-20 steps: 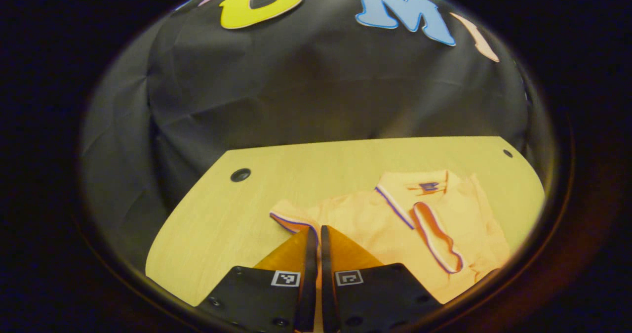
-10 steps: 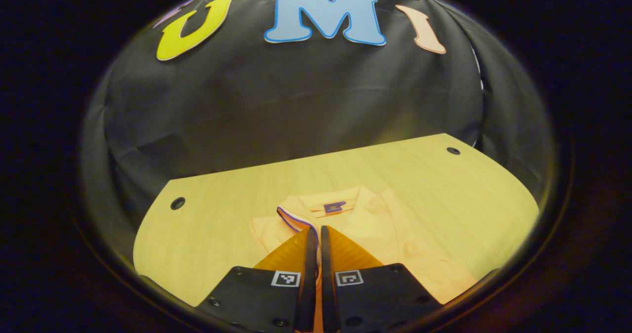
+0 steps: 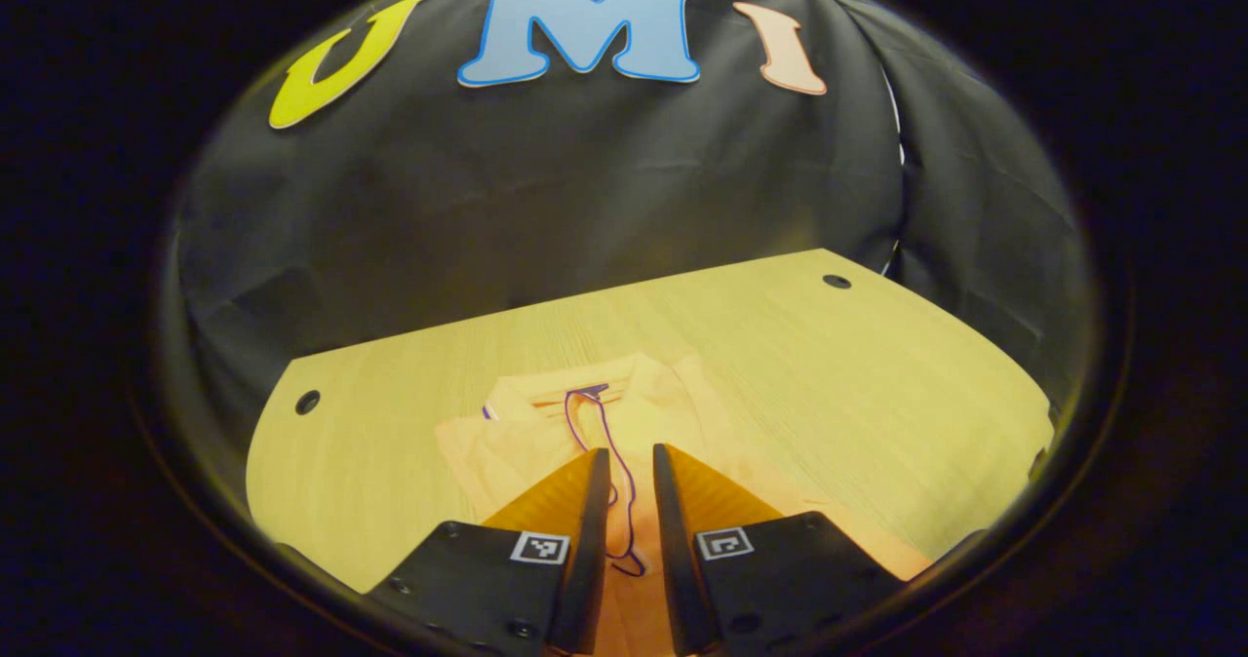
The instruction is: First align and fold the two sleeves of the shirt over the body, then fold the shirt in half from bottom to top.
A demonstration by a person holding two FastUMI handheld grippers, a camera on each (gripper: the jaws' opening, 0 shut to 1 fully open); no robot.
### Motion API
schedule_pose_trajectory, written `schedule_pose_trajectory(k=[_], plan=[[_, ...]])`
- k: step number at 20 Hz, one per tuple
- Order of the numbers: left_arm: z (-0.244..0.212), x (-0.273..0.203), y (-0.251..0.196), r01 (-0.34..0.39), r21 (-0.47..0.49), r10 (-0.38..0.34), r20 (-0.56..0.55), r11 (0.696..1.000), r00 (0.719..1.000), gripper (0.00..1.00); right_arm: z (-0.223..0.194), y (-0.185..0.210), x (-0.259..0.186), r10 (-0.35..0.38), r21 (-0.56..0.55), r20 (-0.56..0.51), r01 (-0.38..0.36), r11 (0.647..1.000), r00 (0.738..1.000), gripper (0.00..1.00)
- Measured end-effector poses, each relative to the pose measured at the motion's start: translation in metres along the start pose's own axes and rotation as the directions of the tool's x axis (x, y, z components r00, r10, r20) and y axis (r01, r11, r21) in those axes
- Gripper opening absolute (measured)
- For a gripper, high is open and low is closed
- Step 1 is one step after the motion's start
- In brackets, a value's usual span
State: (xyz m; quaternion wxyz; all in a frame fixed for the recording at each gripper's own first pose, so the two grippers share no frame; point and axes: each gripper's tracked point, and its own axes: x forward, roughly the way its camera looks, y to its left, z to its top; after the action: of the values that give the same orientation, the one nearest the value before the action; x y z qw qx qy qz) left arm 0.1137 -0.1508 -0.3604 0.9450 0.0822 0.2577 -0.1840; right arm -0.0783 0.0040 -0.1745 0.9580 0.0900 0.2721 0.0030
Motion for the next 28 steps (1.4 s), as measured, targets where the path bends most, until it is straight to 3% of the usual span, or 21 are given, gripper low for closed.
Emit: schedule_pose_trajectory(k=[3,7,11,12,16,21,28], plan=[[-0.017,-0.021,0.007,0.007,-0.010,-0.007,-0.024,1.000,1.000,0.40,-0.023,0.003,0.008,0.017,-0.015,-0.048,-0.017,1.000,0.999,0.25],[-0.048,-0.068,0.024,-0.010,-0.044,0.007,-0.069,0.999,0.998,0.56,-0.060,0.009,0.017,0.048,-0.037,-0.131,-0.054,0.998,0.990,0.25],[-0.084,-0.123,0.046,-0.055,-0.097,0.044,-0.112,0.994,0.993,0.82,-0.102,0.012,0.022,0.090,-0.053,-0.234,-0.105,0.993,0.968,0.39],[-0.094,-0.135,0.050,-0.065,-0.102,0.052,-0.125,0.993,0.991,0.84,-0.112,0.012,0.024,0.093,-0.056,-0.260,-0.111,0.992,0.961,0.50],[-0.135,-0.178,0.059,-0.108,-0.098,0.089,-0.185,0.989,0.979,0.99,-0.158,0.013,0.022,0.121,-0.064,-0.367,-0.155,0.986,0.922,0.64],[-0.182,-0.225,0.063,-0.154,-0.128,0.116,-0.264,0.980,0.957,0.98,-0.209,0.015,0.021,0.122,-0.110,-0.459,-0.193,0.975,0.880,0.66],[-0.235,-0.260,0.057,-0.193,-0.153,0.129,-0.350,0.969,0.928,0.99,-0.243,0.010,0.017,0.100,-0.149,-0.531,-0.209,0.966,0.842,0.66]])
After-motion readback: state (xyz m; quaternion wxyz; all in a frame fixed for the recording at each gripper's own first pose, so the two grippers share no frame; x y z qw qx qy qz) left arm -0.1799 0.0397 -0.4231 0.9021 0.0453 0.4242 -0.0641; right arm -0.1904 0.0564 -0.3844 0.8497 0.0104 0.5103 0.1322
